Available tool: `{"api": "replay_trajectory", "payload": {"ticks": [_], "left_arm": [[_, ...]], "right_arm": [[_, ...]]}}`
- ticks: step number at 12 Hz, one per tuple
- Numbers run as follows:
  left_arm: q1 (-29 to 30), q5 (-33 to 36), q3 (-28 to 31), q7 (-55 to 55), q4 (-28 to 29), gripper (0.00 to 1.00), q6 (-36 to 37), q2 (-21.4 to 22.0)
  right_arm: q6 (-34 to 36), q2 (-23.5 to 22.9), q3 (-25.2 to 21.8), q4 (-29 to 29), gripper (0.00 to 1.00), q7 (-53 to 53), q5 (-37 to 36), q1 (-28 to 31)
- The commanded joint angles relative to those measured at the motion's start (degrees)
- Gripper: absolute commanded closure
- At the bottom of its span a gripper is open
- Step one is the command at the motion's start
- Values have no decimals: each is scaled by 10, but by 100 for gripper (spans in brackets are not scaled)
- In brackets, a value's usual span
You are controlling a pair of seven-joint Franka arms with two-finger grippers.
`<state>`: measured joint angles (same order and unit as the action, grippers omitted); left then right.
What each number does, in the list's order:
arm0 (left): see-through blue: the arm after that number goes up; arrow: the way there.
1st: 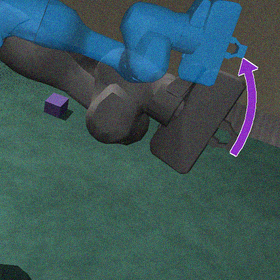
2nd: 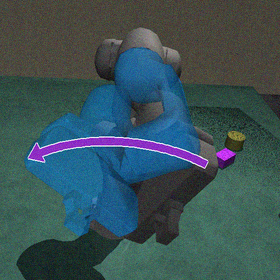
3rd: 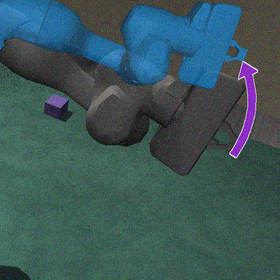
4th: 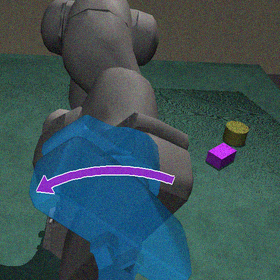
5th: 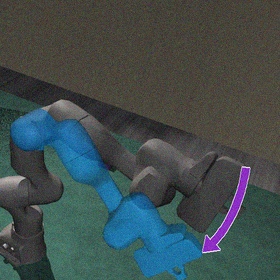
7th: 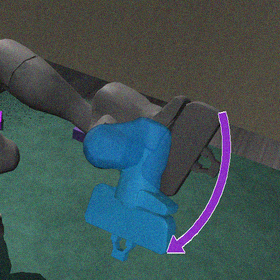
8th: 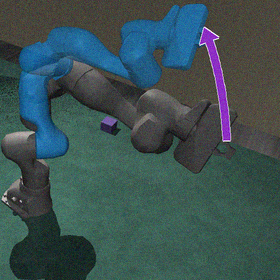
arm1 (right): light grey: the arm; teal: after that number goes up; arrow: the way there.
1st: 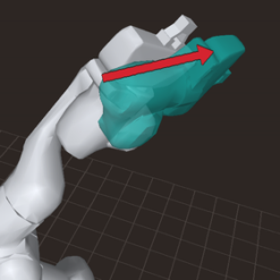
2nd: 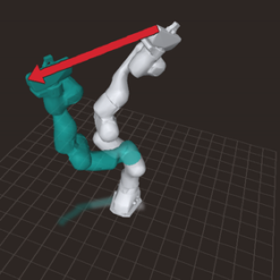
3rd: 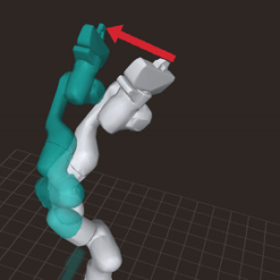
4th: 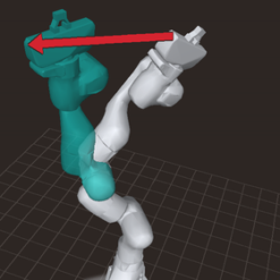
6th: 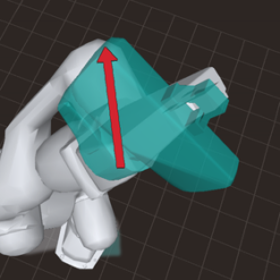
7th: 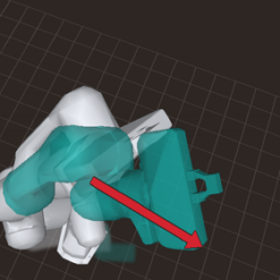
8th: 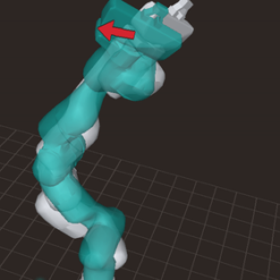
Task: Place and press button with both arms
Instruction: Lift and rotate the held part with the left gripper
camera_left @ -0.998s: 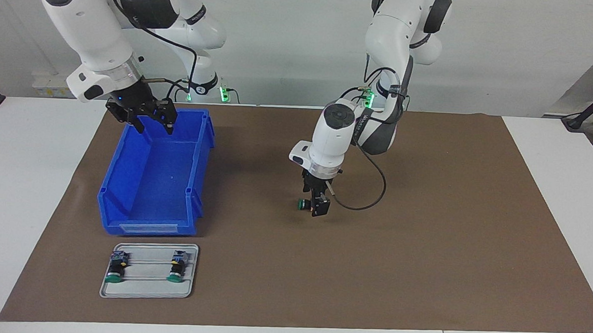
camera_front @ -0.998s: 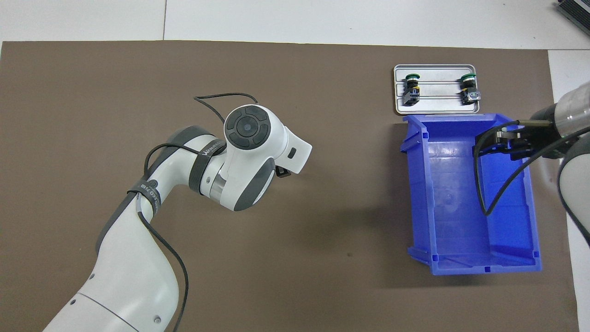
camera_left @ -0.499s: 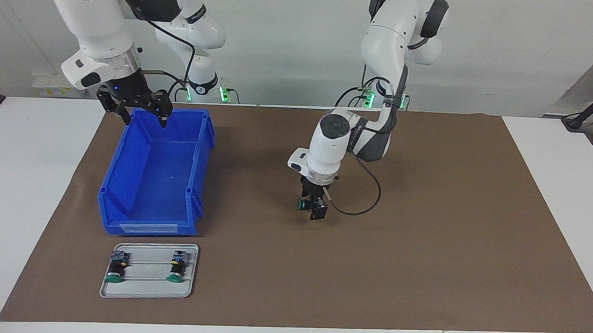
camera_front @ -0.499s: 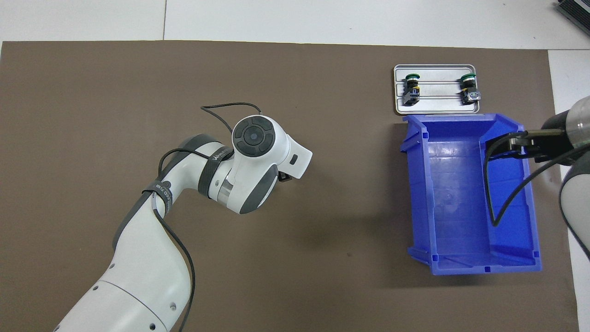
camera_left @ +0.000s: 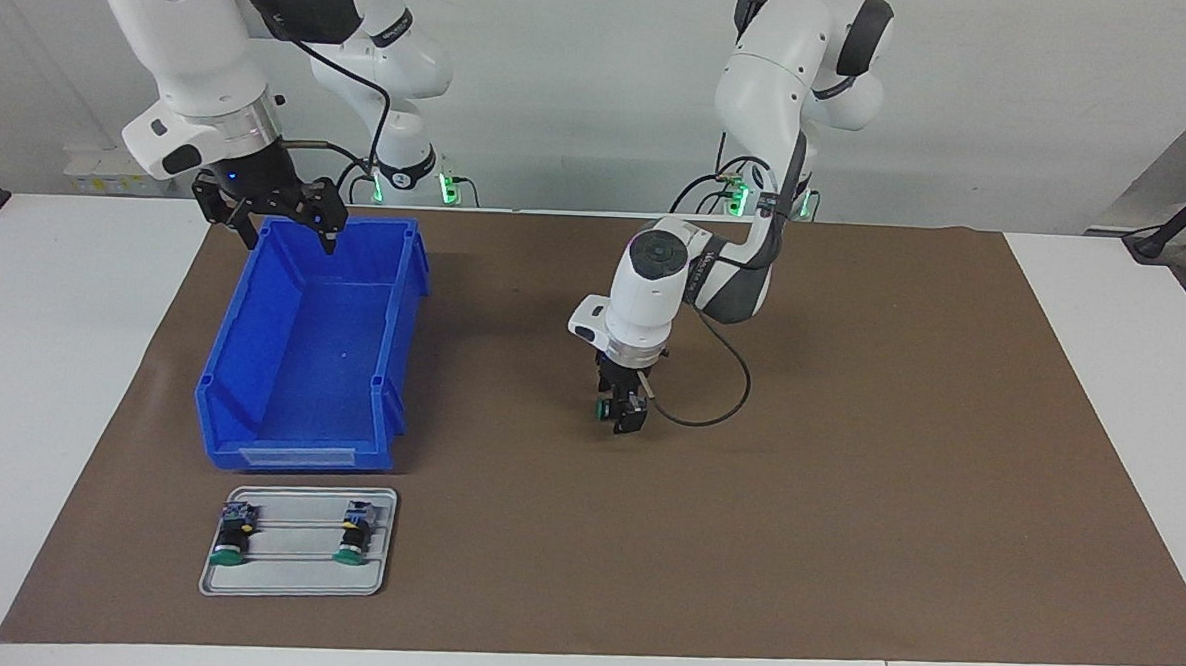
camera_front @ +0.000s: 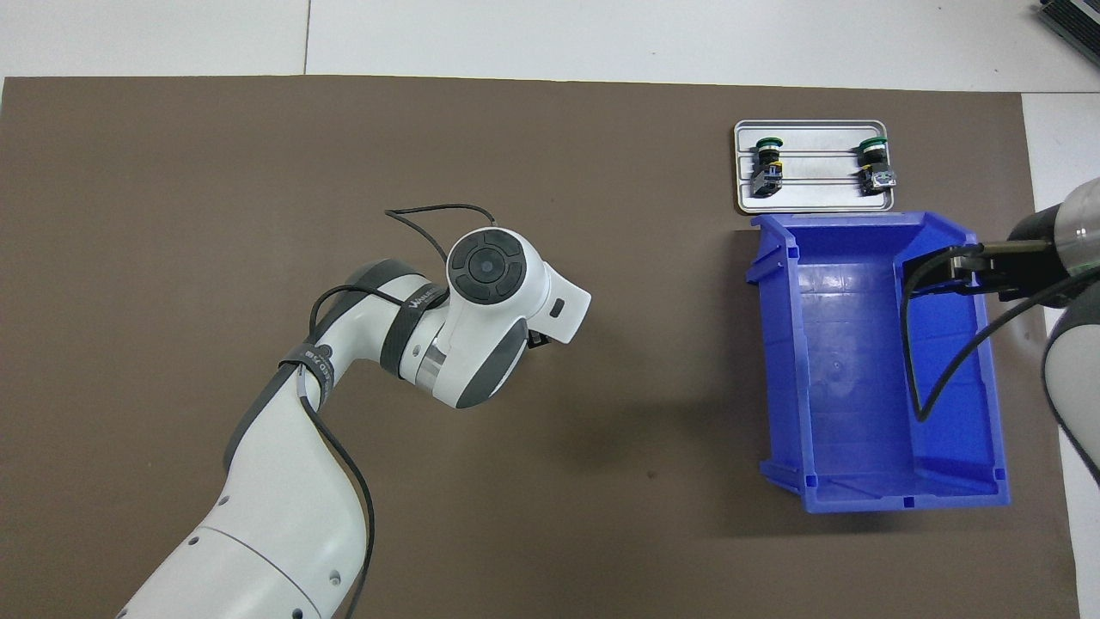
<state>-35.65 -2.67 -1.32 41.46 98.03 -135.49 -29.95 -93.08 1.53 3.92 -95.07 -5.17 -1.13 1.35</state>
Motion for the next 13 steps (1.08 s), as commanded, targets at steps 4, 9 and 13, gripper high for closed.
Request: {"api": "replay_trajectory", "payload": {"ticks": [4, 9, 13], "left_arm": [[-18, 1, 11, -19, 19, 71, -19, 10], [-12, 0, 12, -37, 13, 100, -10, 23], [22, 0, 11, -40, 18, 100, 41, 72]], "right_arm": [[-30, 10, 4, -17, 1, 26, 24, 20], [-26, 10, 3, -16, 1, 33, 25, 23], [-22, 10, 4, -16, 1, 34, 25, 22]]}}
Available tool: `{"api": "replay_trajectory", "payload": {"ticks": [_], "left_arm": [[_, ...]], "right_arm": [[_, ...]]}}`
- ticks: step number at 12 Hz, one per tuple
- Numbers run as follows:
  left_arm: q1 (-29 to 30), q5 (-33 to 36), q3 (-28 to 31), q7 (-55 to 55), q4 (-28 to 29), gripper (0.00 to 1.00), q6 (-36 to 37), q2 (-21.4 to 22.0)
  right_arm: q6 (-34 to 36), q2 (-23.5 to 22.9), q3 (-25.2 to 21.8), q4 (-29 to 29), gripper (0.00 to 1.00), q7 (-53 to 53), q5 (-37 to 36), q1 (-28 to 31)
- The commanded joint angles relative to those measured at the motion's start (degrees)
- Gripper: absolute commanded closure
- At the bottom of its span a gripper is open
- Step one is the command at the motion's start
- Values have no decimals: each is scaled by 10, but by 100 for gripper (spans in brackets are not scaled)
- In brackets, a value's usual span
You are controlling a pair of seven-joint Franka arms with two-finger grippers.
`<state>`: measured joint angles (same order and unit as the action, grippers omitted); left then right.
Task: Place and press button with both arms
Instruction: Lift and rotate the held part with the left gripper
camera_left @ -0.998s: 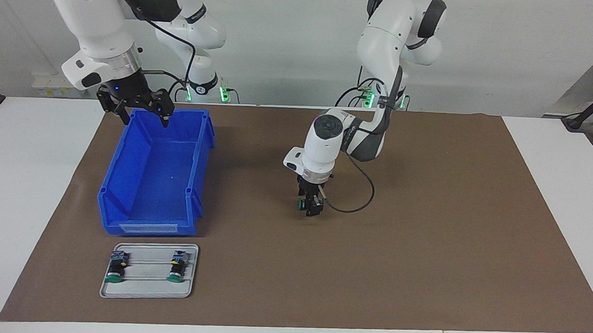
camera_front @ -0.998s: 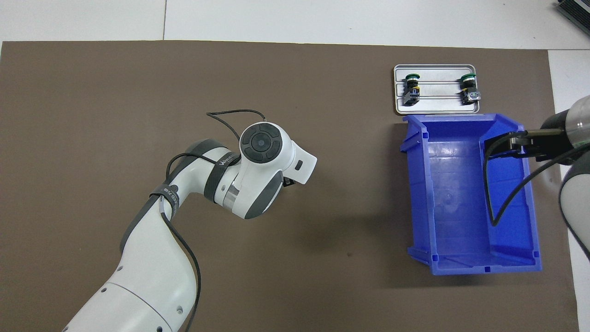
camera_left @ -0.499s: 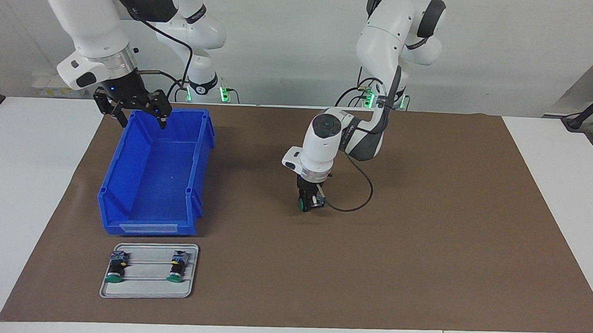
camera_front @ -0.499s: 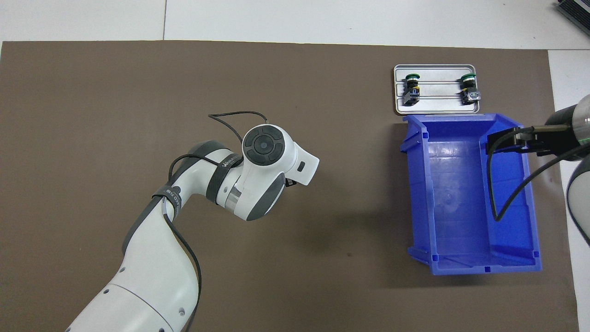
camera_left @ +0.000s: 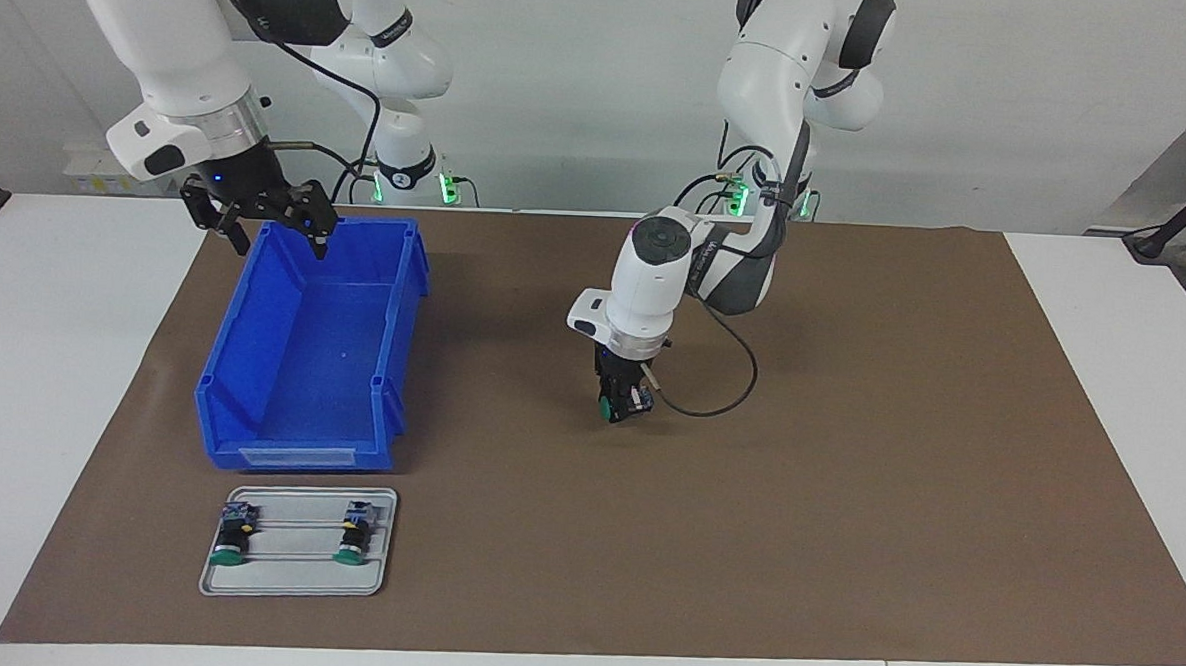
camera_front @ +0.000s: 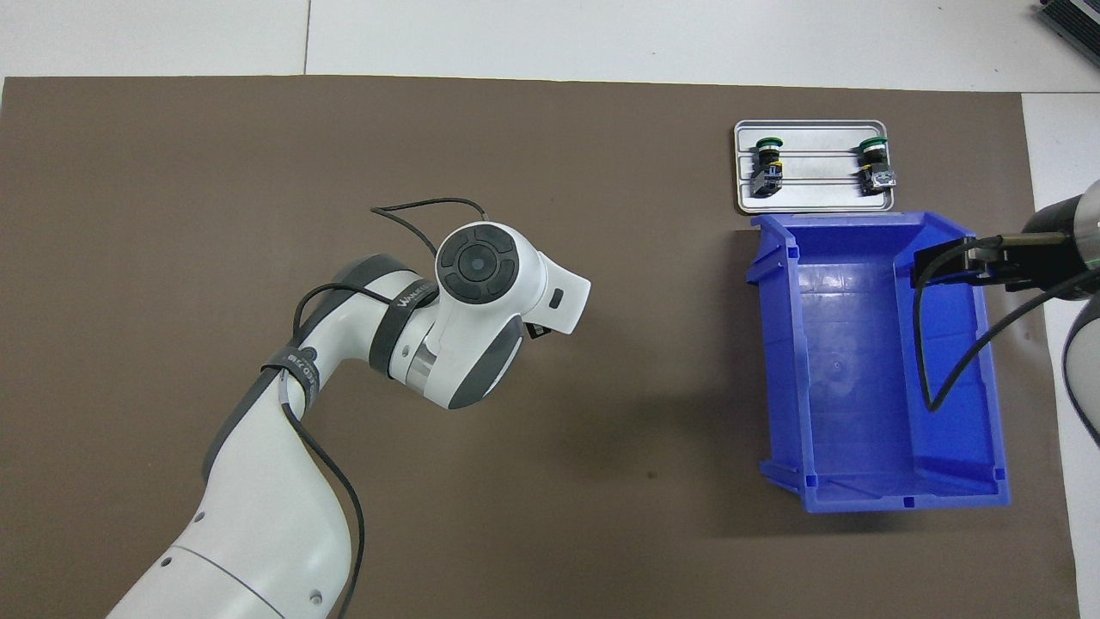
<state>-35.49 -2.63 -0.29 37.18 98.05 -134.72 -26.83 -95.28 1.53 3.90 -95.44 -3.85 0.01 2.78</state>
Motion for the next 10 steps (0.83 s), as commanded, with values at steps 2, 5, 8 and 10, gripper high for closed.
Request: {"api": "replay_trajectory", "payload": {"ticks": [2, 5, 8, 10], "left_arm": [[53, -36, -4, 26, 28, 100, 50, 63], [109, -196, -2, 143, 58, 100, 56, 88], [162, -337, -3, 256, 94, 100, 49, 103], [192, -458, -1, 365, 130, 100, 41, 117]], "right_arm": [[-3, 11, 4, -12, 1, 20, 13, 5], [-3, 11, 4, -13, 1, 19, 13, 3], [0, 12, 4, -14, 1, 19, 13, 3], [0, 12, 5, -14, 1, 18, 13, 1]]}}
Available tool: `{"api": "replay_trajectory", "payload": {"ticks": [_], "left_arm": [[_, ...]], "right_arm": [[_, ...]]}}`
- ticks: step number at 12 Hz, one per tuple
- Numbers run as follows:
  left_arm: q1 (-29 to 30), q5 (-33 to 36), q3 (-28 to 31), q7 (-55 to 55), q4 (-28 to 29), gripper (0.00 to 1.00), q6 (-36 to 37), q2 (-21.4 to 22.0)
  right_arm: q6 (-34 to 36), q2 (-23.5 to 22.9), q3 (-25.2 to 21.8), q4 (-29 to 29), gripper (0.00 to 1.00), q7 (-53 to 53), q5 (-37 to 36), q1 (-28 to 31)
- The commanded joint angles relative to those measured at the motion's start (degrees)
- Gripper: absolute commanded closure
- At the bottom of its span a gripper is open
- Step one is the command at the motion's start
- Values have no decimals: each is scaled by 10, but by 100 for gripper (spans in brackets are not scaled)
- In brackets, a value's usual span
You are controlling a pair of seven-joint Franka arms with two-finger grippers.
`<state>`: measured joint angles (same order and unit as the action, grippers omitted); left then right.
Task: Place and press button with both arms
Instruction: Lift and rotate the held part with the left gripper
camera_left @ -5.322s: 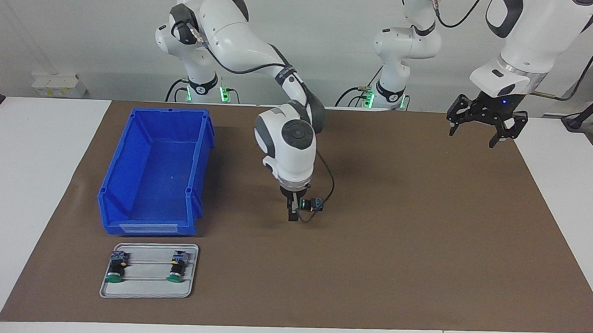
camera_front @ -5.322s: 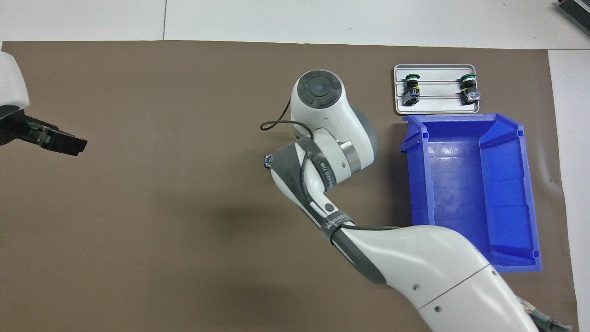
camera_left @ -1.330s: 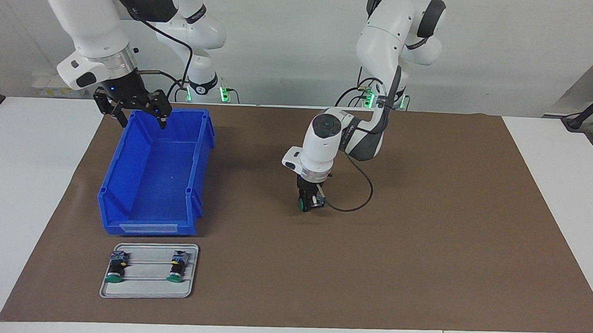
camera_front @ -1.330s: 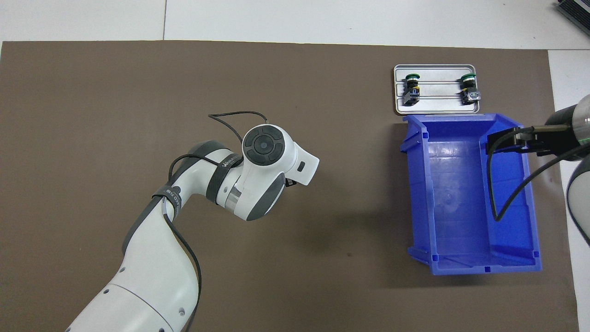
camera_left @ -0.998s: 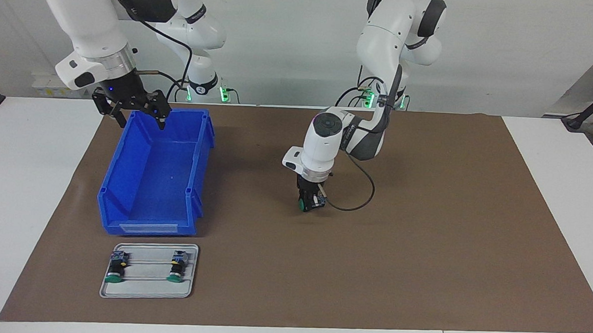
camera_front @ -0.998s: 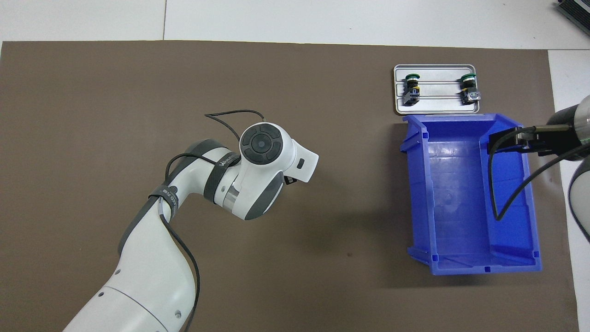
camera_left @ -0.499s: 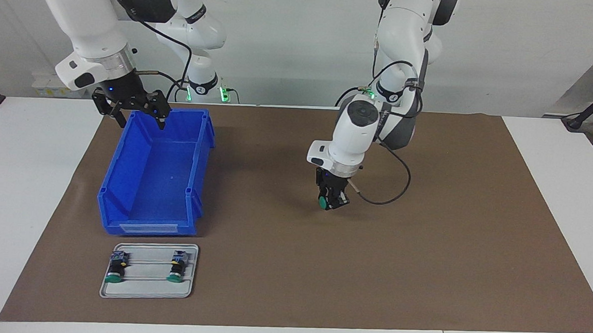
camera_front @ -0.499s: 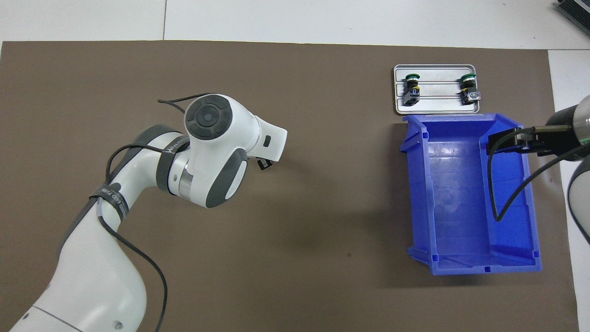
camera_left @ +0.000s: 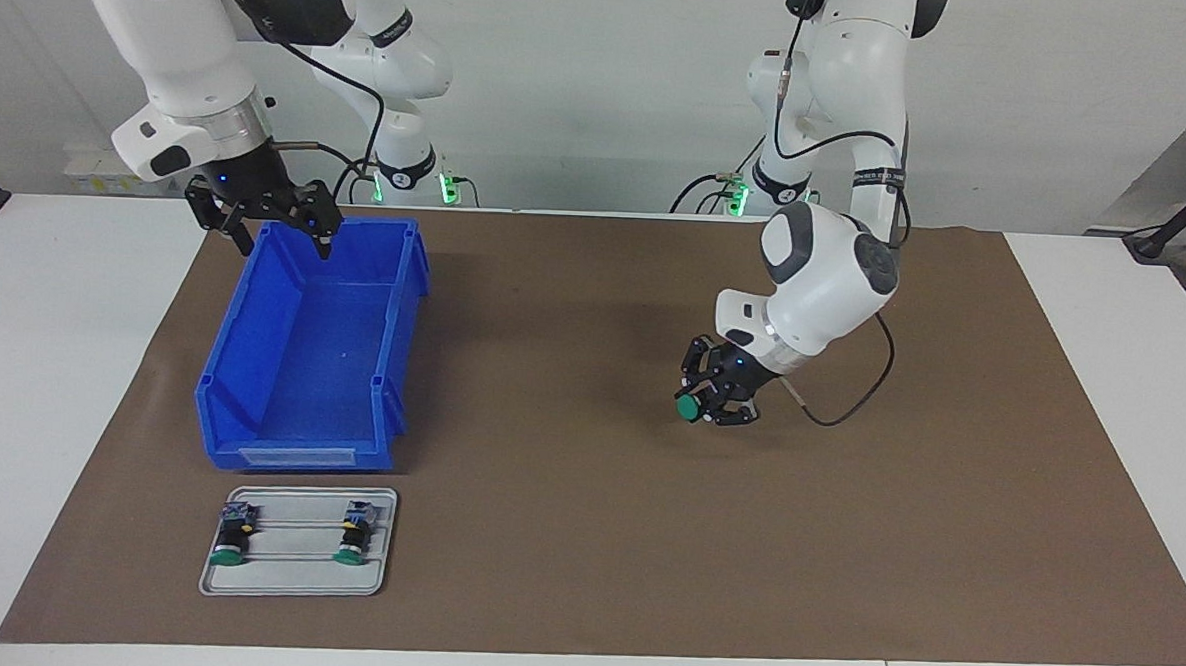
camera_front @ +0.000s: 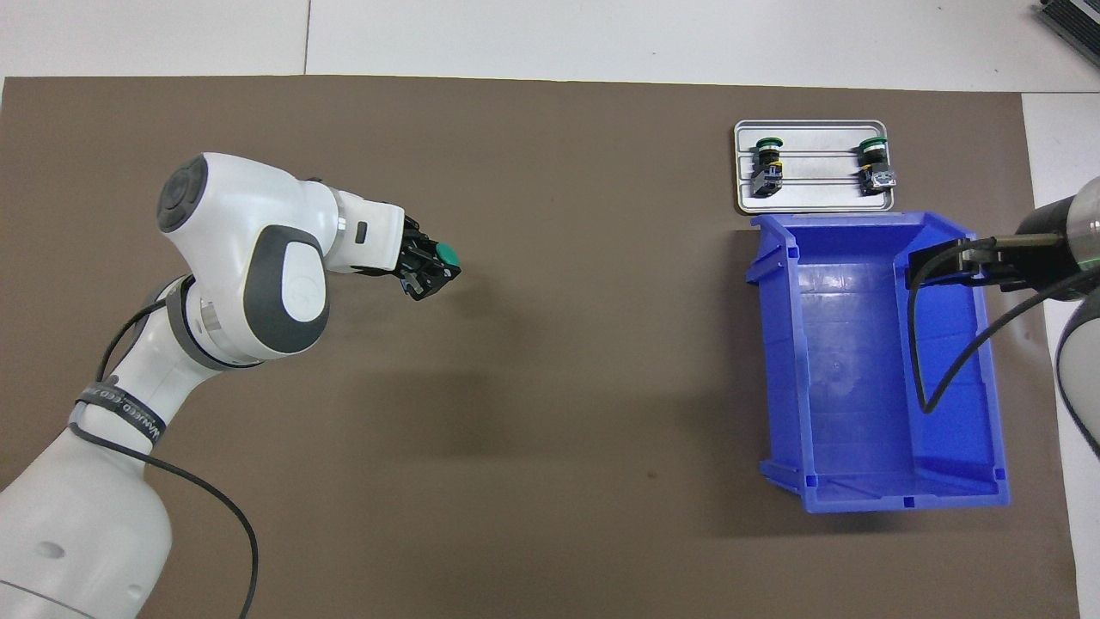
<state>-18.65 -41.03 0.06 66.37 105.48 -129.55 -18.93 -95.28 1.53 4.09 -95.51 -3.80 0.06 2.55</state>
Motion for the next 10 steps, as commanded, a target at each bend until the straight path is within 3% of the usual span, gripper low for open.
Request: {"api": "replay_trajectory", "payload": {"ticks": [1, 5, 8, 10], "left_arm": [[26, -122, -4, 119, 80, 100, -30, 46], [23, -440, -5, 417, 170, 100, -77, 71], [20, -596, -6, 567, 198, 100, -49, 69], [31, -633, -4, 624, 214, 100, 5, 66]], "right_arm": [[0, 12, 3, -13, 1, 17, 13, 4], [-1, 12, 7, -13, 1, 6, 13, 3], [-1, 13, 7, -15, 1, -5, 13, 3], [0, 13, 7, -15, 1, -16, 13, 3]]}}
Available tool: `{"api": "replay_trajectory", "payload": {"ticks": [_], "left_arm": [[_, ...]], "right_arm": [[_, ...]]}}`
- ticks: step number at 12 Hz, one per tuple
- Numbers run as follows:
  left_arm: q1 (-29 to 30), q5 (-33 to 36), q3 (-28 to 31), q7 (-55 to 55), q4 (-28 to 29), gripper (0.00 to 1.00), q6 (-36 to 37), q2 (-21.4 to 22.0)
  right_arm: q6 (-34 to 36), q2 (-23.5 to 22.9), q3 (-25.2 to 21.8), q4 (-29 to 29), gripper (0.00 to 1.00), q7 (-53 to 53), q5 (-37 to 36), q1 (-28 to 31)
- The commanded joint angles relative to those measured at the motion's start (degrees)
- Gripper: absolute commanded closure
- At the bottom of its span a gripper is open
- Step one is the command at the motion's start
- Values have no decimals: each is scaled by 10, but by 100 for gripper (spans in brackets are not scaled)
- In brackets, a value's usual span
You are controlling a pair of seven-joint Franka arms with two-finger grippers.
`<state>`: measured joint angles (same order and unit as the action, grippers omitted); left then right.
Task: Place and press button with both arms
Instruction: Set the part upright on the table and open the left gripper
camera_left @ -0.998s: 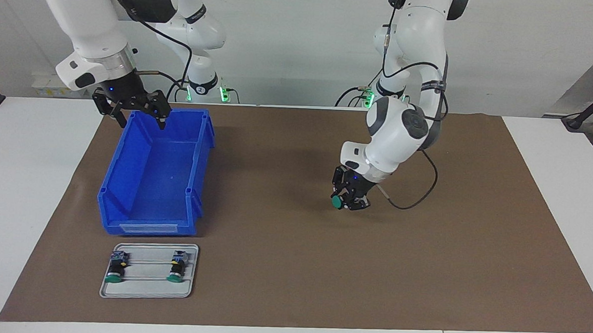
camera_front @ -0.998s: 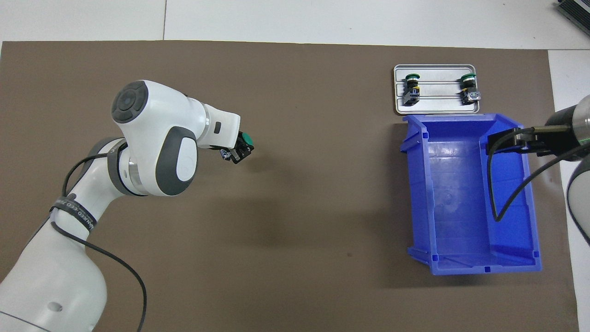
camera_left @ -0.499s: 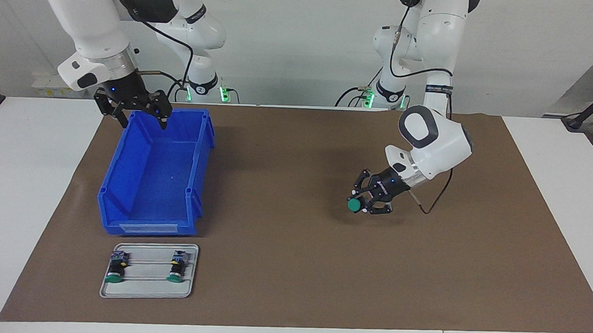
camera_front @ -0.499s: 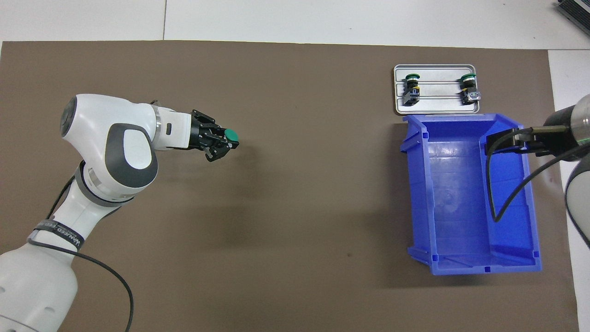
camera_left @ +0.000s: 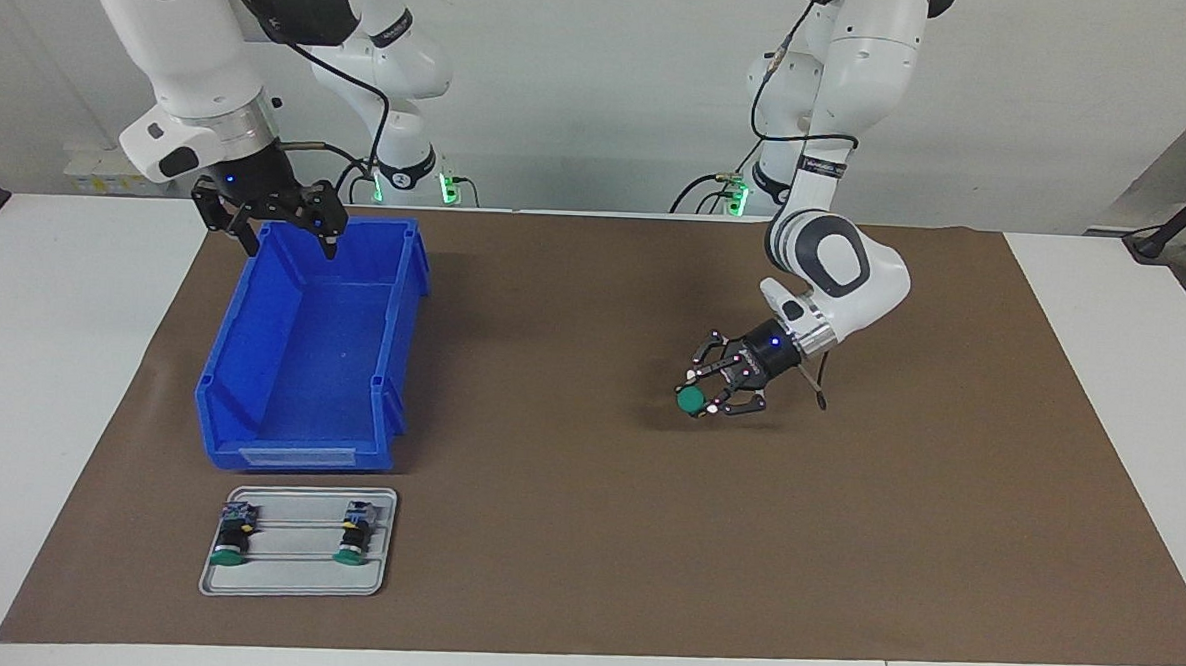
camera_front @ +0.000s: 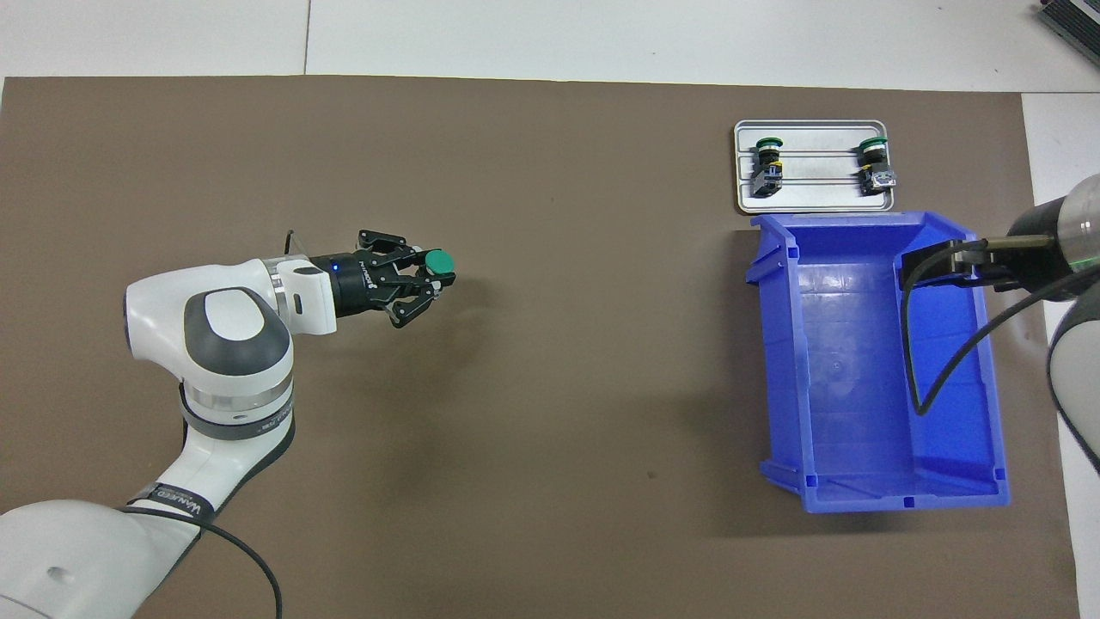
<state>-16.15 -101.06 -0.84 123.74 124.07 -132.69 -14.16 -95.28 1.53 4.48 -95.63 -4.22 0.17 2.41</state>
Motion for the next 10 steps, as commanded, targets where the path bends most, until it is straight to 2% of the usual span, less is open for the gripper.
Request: {"api": "replay_trajectory", "payload": {"ticks": [1, 3, 7, 10], "left_arm": [[14, -42, 4, 73, 35, 100, 46, 16], [36, -73, 5, 132, 50, 100, 94, 11], [73, -73, 6, 186, 89, 100, 147, 12], [83, -76, 7, 222, 117, 100, 155, 14]], "right_arm": [[0, 14, 4, -15, 1, -18, 12, 3], [-1, 14, 4, -15, 1, -25, 11, 3], [-4, 15, 4, -21, 1, -26, 11, 3], [-5, 18, 4, -26, 1, -30, 11, 3]]}}
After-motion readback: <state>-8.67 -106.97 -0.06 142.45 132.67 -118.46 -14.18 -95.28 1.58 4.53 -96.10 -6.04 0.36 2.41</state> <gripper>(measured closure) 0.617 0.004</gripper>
